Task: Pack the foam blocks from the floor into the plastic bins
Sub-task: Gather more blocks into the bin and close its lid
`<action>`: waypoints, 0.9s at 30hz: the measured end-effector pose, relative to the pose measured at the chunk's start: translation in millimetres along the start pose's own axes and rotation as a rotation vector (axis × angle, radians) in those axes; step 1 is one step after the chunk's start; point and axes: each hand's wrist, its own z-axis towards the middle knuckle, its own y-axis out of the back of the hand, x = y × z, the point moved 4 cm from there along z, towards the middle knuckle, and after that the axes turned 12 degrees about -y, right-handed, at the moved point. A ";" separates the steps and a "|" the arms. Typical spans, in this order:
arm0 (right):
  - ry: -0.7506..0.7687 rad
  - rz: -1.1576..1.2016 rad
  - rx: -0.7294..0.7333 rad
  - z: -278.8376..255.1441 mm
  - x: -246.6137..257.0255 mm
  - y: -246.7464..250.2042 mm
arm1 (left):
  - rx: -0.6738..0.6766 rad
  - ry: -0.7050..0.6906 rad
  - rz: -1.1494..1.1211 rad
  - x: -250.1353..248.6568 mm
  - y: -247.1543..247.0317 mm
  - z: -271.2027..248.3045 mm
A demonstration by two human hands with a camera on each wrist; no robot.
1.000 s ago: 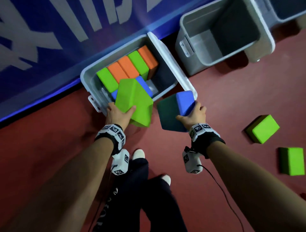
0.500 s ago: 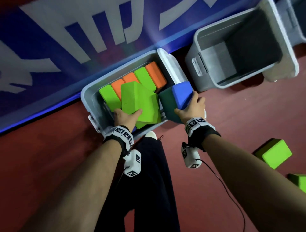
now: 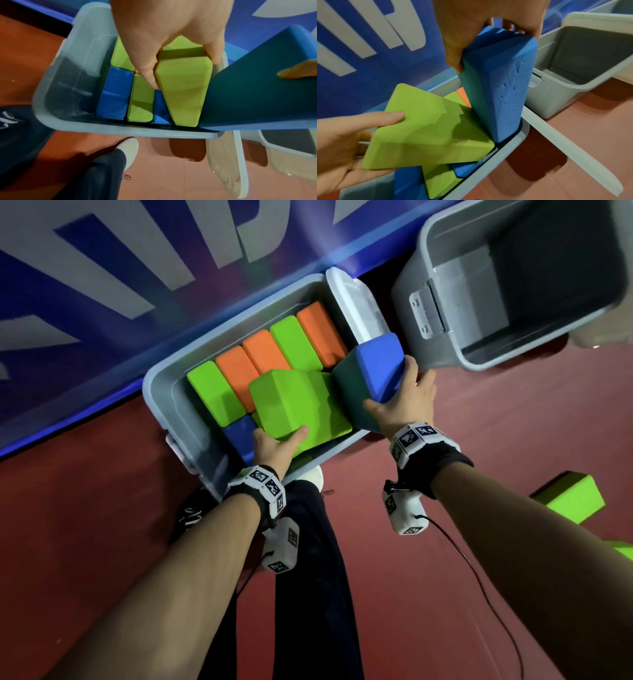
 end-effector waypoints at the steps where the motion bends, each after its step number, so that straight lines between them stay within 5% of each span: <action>1: 0.007 -0.013 -0.003 3.0 4.0 -2.9 | 0.007 0.022 -0.009 0.9 -1.2 3.0; 8: 0.044 -0.140 0.018 22.6 7.7 -14.6 | 0.064 0.075 0.152 -9.6 -35.5 19.2; 15: 0.059 -0.155 0.034 42.2 5.8 -28.8 | -0.014 0.015 0.300 -12.3 -74.2 20.8; 22: 0.061 -0.137 0.181 58.6 9.2 -48.2 | 0.160 -0.157 0.299 -19.2 -96.3 25.8; 27: 0.085 -0.133 0.192 76.7 5.6 -50.9 | 0.135 -0.315 0.293 -43.4 -81.3 54.6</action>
